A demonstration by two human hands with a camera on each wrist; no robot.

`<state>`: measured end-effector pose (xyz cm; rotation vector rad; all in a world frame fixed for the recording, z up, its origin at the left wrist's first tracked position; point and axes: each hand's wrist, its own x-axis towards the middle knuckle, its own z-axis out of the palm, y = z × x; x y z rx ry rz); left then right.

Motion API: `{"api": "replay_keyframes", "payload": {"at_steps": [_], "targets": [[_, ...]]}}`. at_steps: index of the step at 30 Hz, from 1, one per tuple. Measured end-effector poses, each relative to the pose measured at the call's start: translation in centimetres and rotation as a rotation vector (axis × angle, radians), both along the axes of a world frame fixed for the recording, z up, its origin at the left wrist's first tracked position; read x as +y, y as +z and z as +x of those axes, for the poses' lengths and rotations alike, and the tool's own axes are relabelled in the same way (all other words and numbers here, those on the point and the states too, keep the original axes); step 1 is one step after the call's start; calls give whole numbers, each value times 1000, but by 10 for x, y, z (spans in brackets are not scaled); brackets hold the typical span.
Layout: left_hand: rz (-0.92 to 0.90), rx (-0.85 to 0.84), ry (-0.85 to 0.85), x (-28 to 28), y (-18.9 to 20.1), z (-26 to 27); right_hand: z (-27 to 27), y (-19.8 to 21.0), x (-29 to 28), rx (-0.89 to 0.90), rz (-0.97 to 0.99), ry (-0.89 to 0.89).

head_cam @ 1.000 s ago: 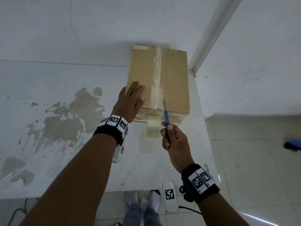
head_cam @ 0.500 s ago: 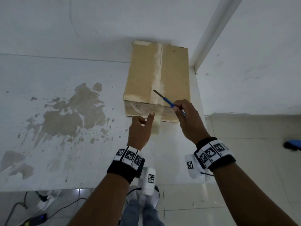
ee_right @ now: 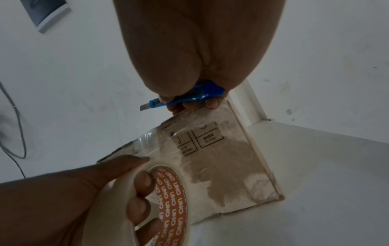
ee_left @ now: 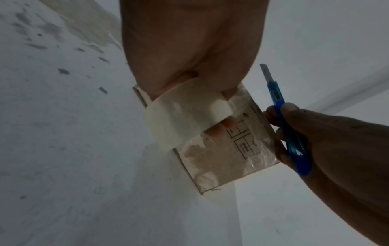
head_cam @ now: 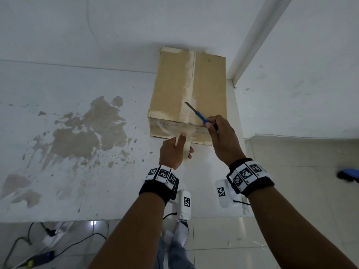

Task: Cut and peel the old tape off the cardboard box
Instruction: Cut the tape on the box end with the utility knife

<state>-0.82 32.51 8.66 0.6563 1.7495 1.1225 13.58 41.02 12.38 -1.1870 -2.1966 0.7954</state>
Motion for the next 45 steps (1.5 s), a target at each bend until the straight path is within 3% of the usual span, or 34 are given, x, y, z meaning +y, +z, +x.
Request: {"api": "replay_keyframes", "payload": {"at_steps": [3, 8, 13, 30, 35, 40, 45], "targets": [[24, -18, 19, -6, 2, 3, 5, 8, -3, -11, 13, 54], [38, 61, 57, -14, 8, 8, 13, 18, -11, -174, 55, 152], [-6, 5, 127, -10, 12, 10, 8, 23, -6, -289, 62, 186], [-61, 7, 154, -7, 19, 11, 3, 25, -9, -362, 72, 146], [-91, 9, 172, -13, 15, 7, 30, 16, -17, -320, 0, 44], [-87, 27, 167, -25, 9, 1, 23, 15, -34, -73, -171, -77], [-69, 41, 145, -27, 8, -1, -3, 12, -42, 94, -274, -62]]}}
